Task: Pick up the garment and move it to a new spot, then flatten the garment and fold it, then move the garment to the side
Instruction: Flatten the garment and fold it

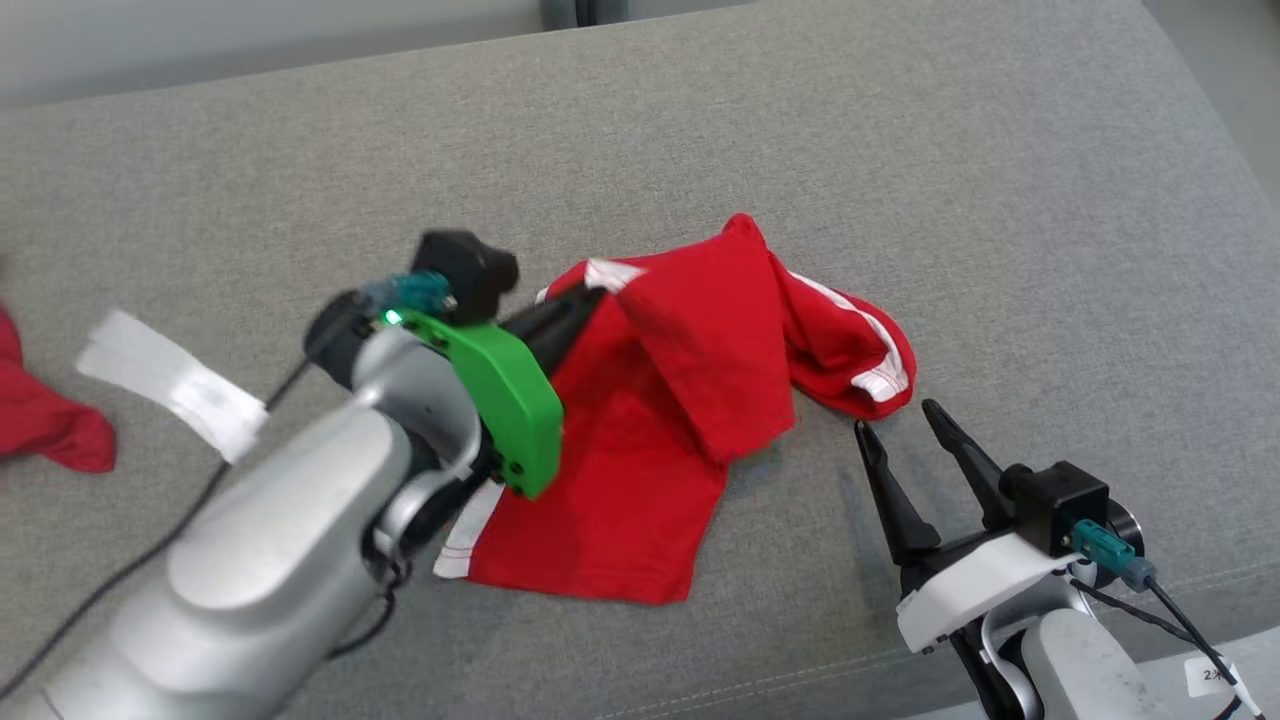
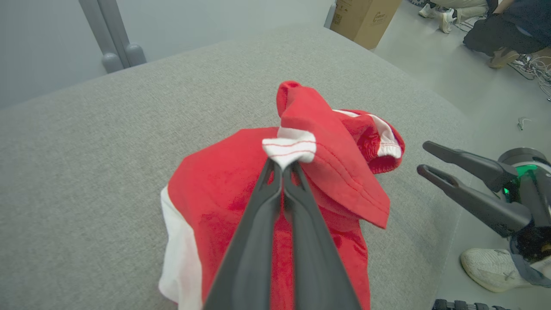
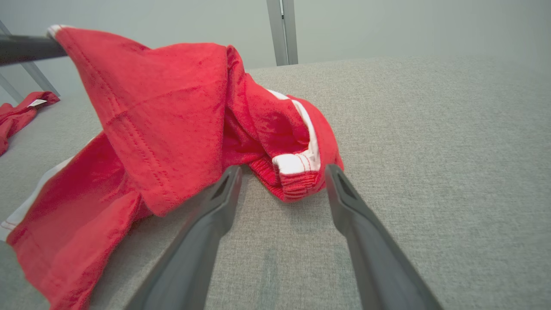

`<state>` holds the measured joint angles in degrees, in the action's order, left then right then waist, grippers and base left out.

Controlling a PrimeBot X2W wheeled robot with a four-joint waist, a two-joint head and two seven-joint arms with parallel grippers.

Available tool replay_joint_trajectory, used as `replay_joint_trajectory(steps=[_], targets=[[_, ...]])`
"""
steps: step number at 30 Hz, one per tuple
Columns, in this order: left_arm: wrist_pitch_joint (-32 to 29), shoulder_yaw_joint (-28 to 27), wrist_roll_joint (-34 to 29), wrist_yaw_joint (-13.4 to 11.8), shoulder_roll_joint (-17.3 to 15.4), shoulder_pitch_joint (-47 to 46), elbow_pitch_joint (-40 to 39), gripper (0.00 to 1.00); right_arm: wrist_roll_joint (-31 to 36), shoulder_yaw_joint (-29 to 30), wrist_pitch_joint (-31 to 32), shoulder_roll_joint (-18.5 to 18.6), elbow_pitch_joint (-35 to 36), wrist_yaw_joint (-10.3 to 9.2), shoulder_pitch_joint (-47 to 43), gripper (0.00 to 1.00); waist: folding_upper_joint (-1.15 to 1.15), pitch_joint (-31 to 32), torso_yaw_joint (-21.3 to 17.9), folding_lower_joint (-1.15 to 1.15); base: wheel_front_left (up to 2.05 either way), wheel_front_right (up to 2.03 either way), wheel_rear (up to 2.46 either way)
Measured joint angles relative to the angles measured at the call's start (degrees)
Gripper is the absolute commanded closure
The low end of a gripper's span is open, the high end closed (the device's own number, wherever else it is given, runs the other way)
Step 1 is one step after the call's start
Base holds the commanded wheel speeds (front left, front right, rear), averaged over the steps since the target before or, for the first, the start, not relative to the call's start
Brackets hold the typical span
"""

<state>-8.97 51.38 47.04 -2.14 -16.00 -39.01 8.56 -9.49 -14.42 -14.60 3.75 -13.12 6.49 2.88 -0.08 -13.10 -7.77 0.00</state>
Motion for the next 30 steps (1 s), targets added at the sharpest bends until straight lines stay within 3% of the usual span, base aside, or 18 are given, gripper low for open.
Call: replay_joint_trajectory(steps=[6, 13, 23, 30], targets=[[-6.37, -4.33, 0.04, -0.44, -6.75, -6.14, -6.75, 1.00, 0.41, -1.21, 0.01, -0.18, 0.26, 0.00, -0.01, 0.00, 0.00, 1.15, 0.70, 0.00, 0.00, 0.00, 0.00], [-15.06, -5.12, 1.62, -0.40, -11.32, -10.99, -9.46, 1.00, 0.52, -2.36, 0.01, -0.21, 0.32, 0.02, -1.22, 0.00, 0.00, 2.32, 0.18, 0.00, 0.00, 0.00, 0.00], [-23.43, -3.47, 2.81, -0.14, -10.36, -14.77, -11.89, 1.00, -0.03, -8.62, 0.01, -0.51, -3.46, 0.25, -4.38, 0.00, 0.00, 2.30, -1.22, 0.00, 0.00, 0.00, 0.00], [-24.36, -4.81, 2.10, -1.14, -9.90, -18.38, -11.02, 1.00, -2.20, -10.62, 0.01, -0.59, -5.90, 0.57, -3.45, 0.00, 0.00, 1.22, -2.24, 0.00, 0.00, 0.00, 0.00]])
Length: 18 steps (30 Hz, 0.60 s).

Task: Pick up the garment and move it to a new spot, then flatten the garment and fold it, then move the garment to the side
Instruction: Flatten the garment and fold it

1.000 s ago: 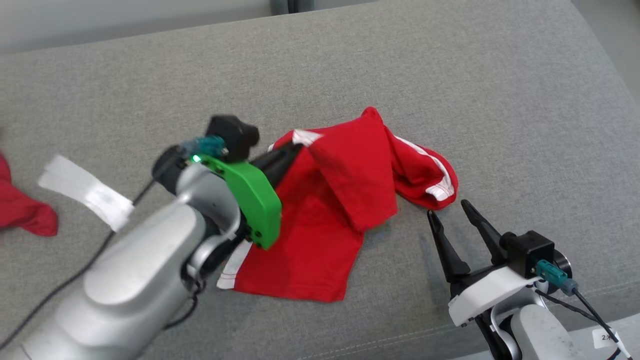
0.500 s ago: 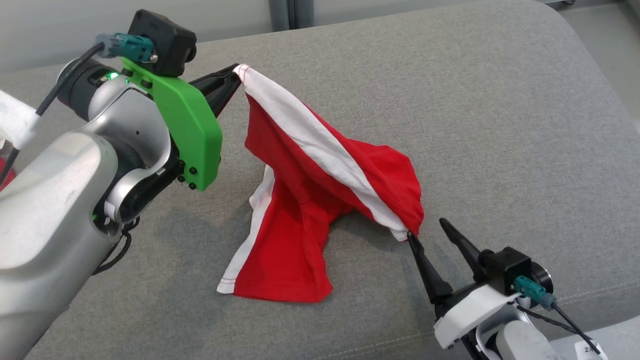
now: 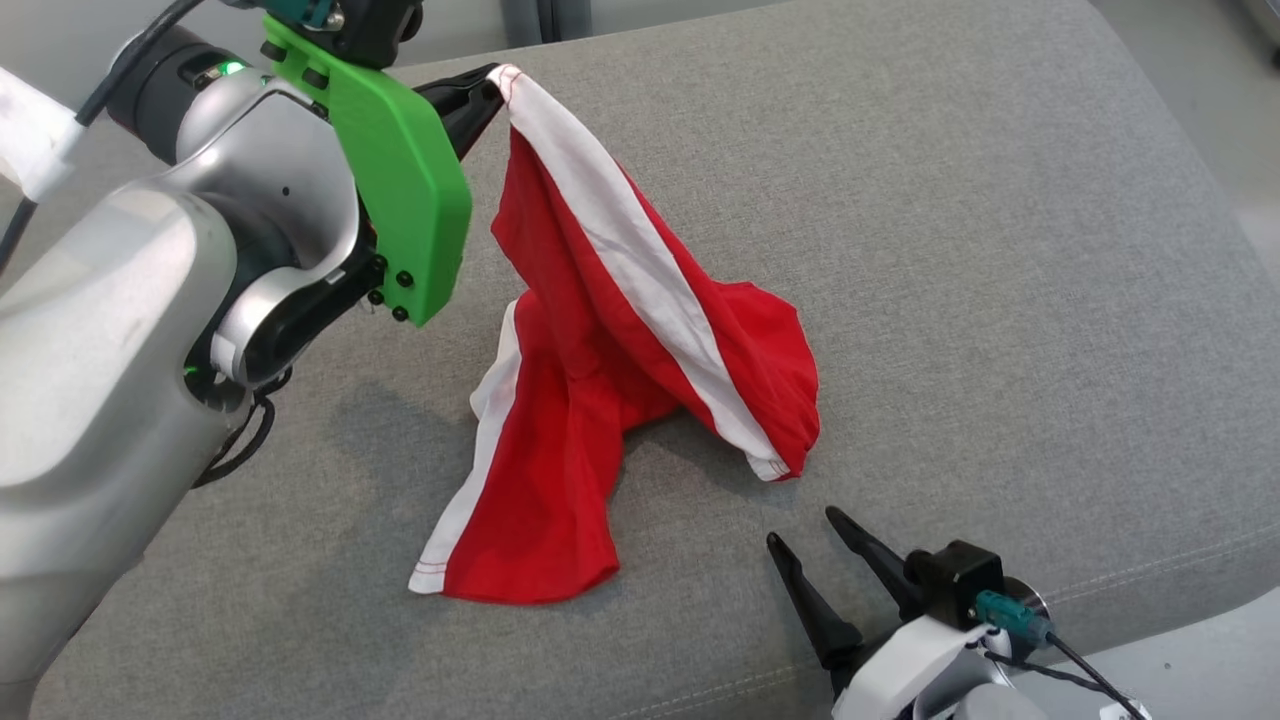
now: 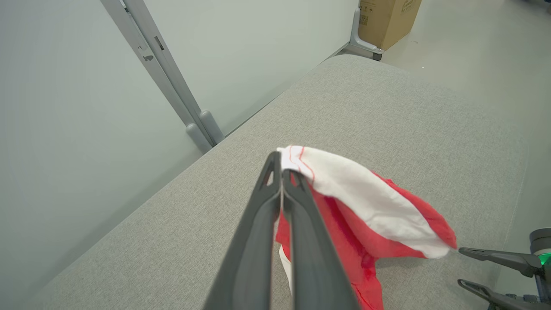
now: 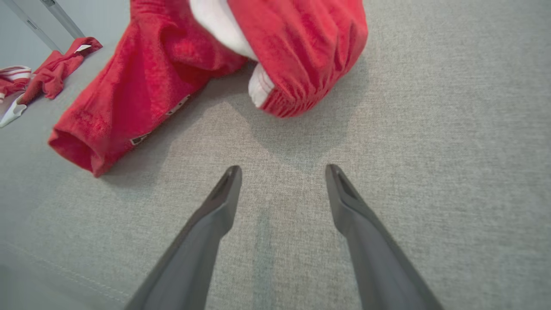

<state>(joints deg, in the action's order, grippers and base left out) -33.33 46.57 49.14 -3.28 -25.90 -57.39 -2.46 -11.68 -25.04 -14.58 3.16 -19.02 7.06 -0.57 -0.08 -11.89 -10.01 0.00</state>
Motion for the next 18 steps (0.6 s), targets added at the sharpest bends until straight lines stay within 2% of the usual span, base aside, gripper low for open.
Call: replay_joint_trajectory(steps=[9, 18], targets=[[-0.91, -0.70, 0.70, -1.38, 3.54, -0.29, 3.67, 1.00, -5.17, -2.86, 0.00, -0.03, -1.69, 0.01, 7.30, 0.00, 0.00, -2.37, -0.81, 0.00, 0.00, 0.00, 0.00], [-0.11, -1.58, 0.52, -1.88, 4.45, -0.63, 7.50, 1.00, -9.22, -6.58, 0.00, 0.04, -1.51, 0.01, 10.94, 0.00, 0.00, -4.42, -1.67, 0.00, 0.00, 0.00, 0.00]])
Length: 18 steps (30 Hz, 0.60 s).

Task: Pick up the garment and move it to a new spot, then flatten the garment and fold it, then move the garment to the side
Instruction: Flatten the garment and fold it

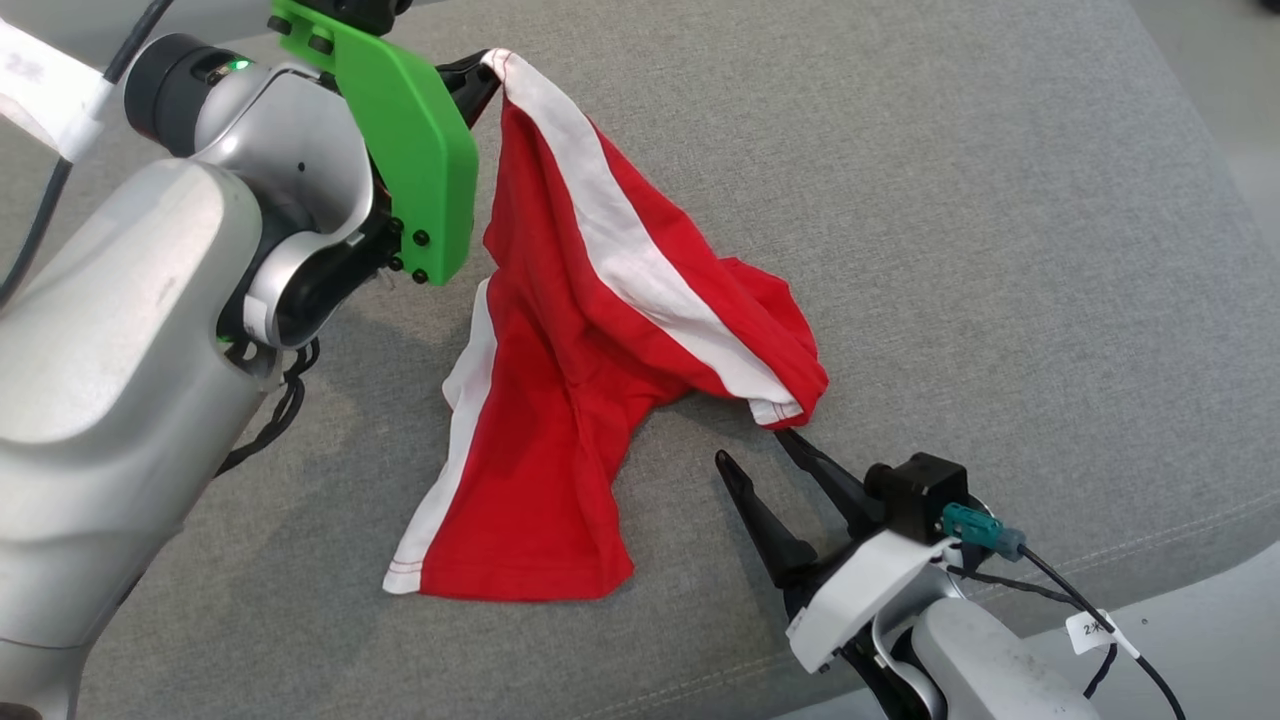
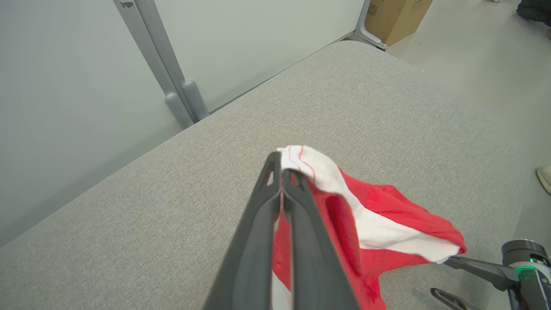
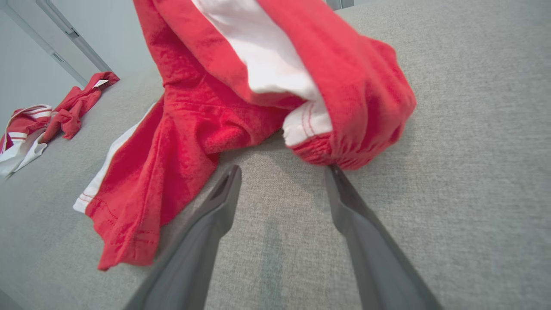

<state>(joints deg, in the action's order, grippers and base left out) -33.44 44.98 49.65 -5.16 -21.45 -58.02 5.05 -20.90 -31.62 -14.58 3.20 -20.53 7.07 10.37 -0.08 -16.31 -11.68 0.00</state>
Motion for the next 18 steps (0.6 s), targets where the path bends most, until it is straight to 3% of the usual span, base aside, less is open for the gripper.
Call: replay_joint_trajectory(steps=[11, 18], targets=[[1.31, -0.68, -0.59, -0.23, 0.42, -0.76, 3.65, 1.00, -2.03, -5.10, 0.00, 0.03, -3.56, 0.05, 0.10, 0.00, 0.00, -0.43, -1.93, 0.00, 0.00, 0.00, 0.00], [1.91, -0.59, -0.58, -0.23, 0.78, -0.86, 5.04, 1.00, -3.04, -3.68, 0.00, 0.10, -2.23, 0.05, 1.38, 0.00, 0.00, -0.43, -2.57, 0.00, 0.00, 0.00, 0.00]])
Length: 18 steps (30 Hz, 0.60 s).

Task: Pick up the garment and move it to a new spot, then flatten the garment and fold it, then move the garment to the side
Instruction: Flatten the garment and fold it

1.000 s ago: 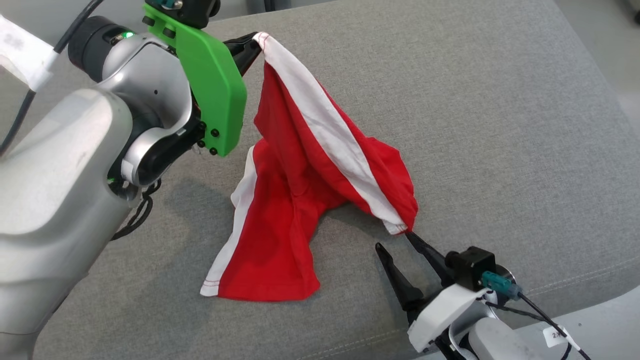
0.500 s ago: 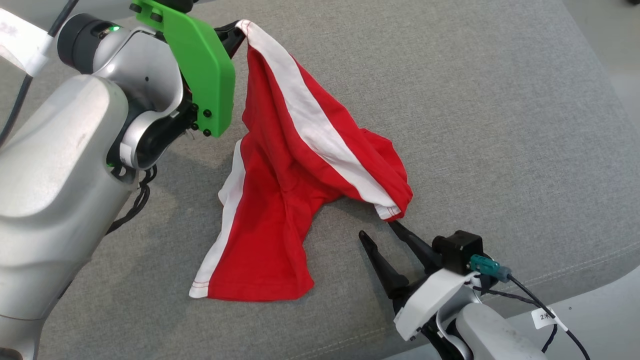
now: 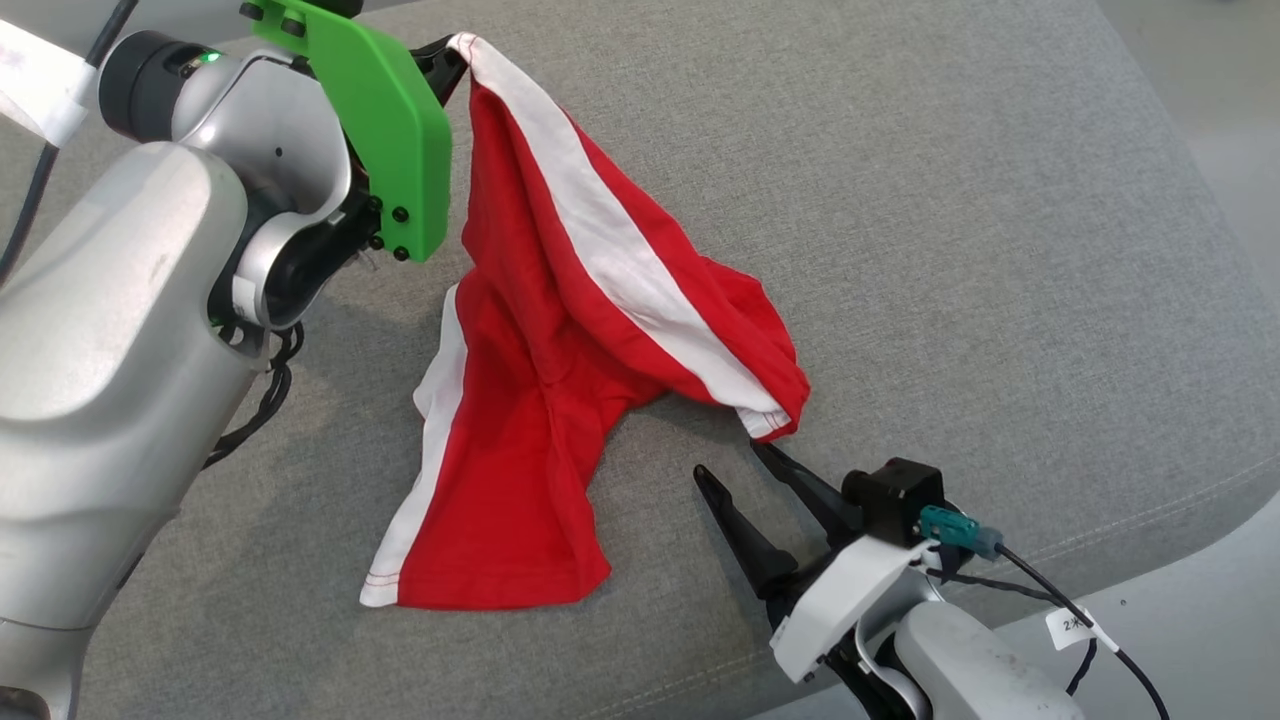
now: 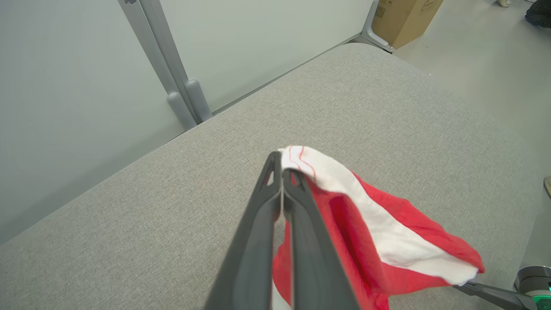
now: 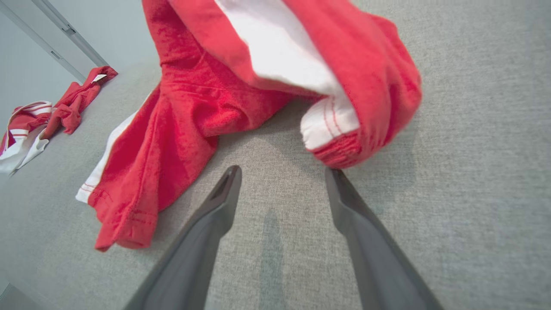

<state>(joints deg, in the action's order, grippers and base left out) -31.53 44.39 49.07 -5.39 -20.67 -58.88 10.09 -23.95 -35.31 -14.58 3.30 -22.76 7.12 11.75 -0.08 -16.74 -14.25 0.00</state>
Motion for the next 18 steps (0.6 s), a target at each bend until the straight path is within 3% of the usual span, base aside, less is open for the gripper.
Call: replay_joint_trajectory(steps=[18], targets=[[0.86, 0.19, -0.01, 0.08, 1.59, -1.04, 2.14, 1.00, -0.83, 2.09, 0.00, 0.00, 1.23, -0.16, 2.25, 0.00, 0.00, 0.08, 0.69, 0.00, 0.00, 0.00, 0.00]])
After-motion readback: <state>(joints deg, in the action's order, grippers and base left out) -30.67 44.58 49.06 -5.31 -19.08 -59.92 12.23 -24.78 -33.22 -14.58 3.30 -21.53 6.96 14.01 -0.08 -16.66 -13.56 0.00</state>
